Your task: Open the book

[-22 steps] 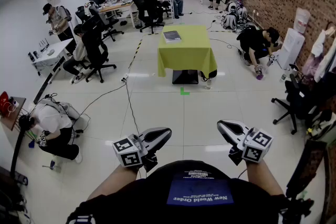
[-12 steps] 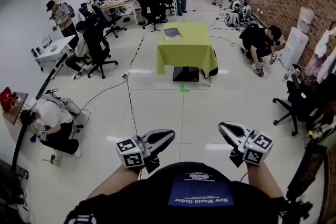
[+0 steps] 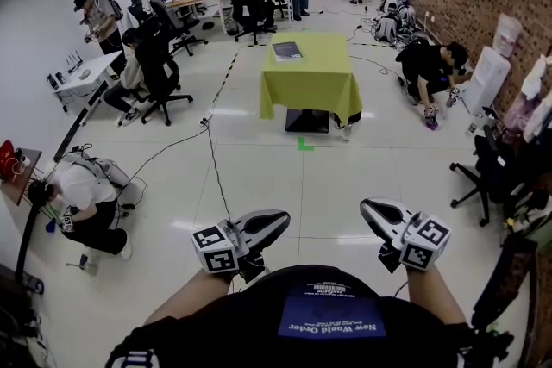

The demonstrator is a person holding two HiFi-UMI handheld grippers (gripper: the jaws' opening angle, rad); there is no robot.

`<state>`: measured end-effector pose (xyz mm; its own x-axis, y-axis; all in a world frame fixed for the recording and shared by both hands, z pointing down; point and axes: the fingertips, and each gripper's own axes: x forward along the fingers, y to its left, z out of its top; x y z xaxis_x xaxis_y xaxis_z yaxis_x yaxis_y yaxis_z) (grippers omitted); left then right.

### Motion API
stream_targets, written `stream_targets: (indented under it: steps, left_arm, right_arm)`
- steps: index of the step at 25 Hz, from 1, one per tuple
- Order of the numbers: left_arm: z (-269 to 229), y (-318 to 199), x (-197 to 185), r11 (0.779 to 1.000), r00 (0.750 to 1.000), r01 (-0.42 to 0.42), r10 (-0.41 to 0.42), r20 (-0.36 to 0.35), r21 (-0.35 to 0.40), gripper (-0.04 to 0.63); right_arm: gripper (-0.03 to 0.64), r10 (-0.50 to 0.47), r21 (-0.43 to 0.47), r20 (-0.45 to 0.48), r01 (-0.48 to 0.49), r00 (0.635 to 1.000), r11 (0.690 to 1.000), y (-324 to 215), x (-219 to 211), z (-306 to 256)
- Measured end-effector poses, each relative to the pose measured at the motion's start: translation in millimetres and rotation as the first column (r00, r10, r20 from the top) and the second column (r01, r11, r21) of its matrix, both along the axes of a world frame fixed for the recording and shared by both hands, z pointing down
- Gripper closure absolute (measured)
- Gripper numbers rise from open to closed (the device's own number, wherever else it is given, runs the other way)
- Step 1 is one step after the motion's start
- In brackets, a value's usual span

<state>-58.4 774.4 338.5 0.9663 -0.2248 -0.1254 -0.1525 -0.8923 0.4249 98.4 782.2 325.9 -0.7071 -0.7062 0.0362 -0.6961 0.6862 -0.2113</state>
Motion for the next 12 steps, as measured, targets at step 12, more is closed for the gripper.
stream_targets:
  steps: [12]
  left_arm:
    - [-30.1, -153.9, -106.8, 0.997, 0.998, -0.054, 0.056, -0.033, 0.046, 0.589]
  right_arm:
    - [0.629, 0.077, 0.067, -0.012, -0.076, 0.997, 0.995, -133.5, -98.0, -41.5]
